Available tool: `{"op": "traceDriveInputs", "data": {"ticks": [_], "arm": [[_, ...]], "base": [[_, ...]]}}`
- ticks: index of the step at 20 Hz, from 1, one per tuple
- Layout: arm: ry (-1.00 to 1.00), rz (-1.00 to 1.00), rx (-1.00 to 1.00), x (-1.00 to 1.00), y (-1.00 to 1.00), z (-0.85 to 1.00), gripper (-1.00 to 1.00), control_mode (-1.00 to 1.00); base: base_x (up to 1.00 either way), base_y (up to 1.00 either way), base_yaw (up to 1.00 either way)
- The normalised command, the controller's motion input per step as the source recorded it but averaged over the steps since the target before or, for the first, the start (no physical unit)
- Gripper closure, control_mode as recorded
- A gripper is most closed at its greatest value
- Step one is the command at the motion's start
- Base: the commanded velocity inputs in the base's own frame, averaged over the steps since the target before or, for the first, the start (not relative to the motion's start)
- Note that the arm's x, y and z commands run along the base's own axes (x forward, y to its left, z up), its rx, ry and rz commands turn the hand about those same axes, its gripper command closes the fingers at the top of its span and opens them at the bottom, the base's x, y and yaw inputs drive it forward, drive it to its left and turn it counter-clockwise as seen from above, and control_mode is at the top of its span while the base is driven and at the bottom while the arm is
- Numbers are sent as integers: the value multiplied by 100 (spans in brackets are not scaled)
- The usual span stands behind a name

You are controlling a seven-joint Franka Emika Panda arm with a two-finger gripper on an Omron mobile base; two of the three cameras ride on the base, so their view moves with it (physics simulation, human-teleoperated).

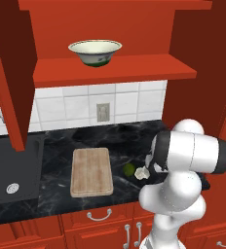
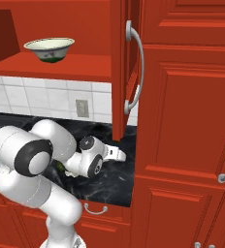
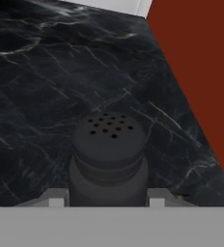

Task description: Open the cabinet. Place the bowl and condiment on the counter. Then place the lime and garlic on the cutting board.

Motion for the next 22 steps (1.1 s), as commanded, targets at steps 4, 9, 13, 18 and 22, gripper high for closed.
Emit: {"op": "traceDriveInputs", "data": {"ticks": [4,9,13,18,22], "arm": [[0,0,0,-8,0,-39,100,-100],[0,0,0,-6,0,-46,100,-100],[0,0,0,-3,0,-58,100,-100],[0,0,0,-4,0,-52,100,-100],[0,0,0,-16,0,-46,100,-100]], "base": [[0,0,0],[0,0,0],[0,0,0],[0,0,0],[0,0,0]]}}
